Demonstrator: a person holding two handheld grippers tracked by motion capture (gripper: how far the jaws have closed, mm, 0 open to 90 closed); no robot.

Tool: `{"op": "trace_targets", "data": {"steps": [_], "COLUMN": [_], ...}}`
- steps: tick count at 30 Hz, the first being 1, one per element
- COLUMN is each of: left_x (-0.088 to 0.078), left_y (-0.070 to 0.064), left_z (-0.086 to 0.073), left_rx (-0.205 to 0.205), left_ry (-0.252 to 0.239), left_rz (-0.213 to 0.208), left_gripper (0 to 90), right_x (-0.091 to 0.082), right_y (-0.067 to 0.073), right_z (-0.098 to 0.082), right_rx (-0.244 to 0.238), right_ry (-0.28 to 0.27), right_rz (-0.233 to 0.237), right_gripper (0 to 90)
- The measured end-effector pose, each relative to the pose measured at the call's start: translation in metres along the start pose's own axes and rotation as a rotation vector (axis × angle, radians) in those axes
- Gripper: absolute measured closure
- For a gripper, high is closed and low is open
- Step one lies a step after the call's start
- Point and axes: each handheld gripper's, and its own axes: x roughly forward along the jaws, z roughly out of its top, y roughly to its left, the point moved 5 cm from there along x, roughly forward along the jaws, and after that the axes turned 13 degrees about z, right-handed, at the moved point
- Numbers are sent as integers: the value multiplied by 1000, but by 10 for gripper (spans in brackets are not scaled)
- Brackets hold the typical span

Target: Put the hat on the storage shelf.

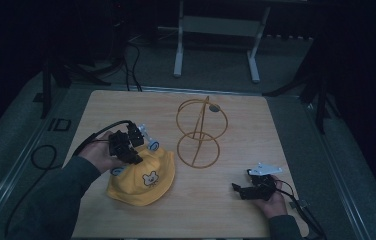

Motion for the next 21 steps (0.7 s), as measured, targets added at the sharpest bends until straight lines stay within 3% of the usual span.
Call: {"op": "trace_targets", "data": {"steps": [16,21], "left_x": [-11,-15], "left_y": [28,31], "left_z": [5,7], "left_rx": [-55,-64], "left_ry": [1,-4], "left_rz": [40,56], "left_gripper": [834,834], "right_x": [0,0], "right_y": [0,0], "right_z": [0,0], "right_rx": [0,0], "right_ry": [0,0], "right_rz": [0,0], "right_gripper": [145,144]}}
